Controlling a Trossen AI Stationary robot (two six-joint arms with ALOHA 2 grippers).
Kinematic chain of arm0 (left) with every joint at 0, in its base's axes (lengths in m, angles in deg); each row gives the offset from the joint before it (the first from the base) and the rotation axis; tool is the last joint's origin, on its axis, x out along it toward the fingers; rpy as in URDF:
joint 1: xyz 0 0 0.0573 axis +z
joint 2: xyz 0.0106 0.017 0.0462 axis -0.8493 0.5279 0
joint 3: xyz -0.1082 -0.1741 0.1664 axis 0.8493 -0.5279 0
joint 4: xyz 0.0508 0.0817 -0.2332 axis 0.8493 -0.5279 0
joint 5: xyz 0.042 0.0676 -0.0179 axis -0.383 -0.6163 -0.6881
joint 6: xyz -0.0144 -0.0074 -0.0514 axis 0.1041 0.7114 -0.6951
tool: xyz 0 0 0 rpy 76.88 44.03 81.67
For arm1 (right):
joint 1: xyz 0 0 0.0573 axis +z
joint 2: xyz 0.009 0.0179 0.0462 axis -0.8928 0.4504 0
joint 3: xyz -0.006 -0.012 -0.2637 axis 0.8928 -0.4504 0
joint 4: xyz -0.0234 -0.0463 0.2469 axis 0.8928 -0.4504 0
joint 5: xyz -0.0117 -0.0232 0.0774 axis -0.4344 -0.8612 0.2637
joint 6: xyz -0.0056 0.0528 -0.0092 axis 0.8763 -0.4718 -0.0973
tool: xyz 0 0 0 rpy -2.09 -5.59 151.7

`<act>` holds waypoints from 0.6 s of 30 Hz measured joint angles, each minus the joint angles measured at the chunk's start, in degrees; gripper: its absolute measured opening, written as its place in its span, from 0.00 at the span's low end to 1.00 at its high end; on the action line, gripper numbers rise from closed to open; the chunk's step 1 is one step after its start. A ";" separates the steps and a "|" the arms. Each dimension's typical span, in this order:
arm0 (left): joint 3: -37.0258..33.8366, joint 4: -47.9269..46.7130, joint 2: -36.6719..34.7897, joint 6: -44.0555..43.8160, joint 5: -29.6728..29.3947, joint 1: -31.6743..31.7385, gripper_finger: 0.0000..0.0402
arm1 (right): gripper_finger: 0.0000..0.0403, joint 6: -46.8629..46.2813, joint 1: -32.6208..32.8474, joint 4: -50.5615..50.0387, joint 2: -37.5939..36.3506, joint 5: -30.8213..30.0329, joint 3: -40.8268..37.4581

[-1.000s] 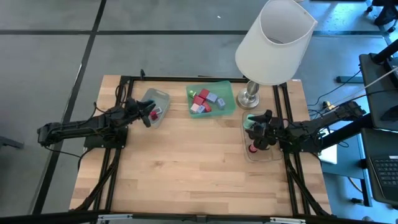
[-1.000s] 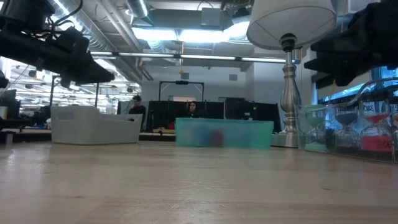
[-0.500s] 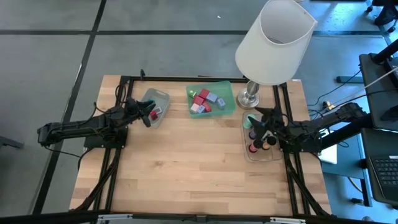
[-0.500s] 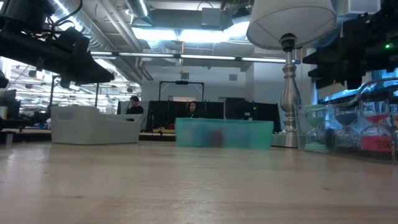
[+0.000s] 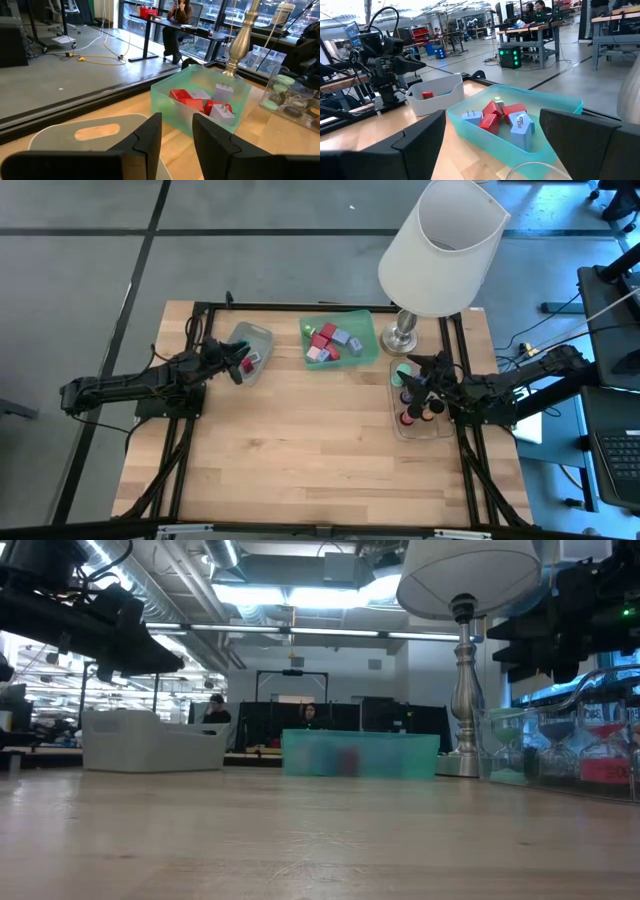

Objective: Pick & Place Office items
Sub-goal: Return to Home Position

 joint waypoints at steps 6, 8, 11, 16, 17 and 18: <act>0.00 0.00 0.00 0.00 0.00 0.00 0.26 | 0.81 0.00 0.00 0.00 0.00 0.00 0.02; 0.00 0.00 0.00 0.01 0.02 0.00 0.26 | 0.81 0.02 0.00 0.00 0.00 0.00 0.02; 0.00 0.00 0.00 0.02 0.00 0.00 0.27 | 0.81 0.02 0.00 0.00 0.00 -0.02 0.02; -0.02 0.00 0.00 0.02 0.00 0.01 0.26 | 0.81 0.02 0.00 0.00 0.00 -0.02 0.02; -0.02 0.00 0.00 0.02 0.00 0.00 0.26 | 0.81 0.02 0.00 0.00 0.00 -0.02 0.02; -0.02 0.00 0.00 0.02 0.00 0.00 0.26 | 0.81 0.02 0.00 0.00 0.00 -0.04 0.02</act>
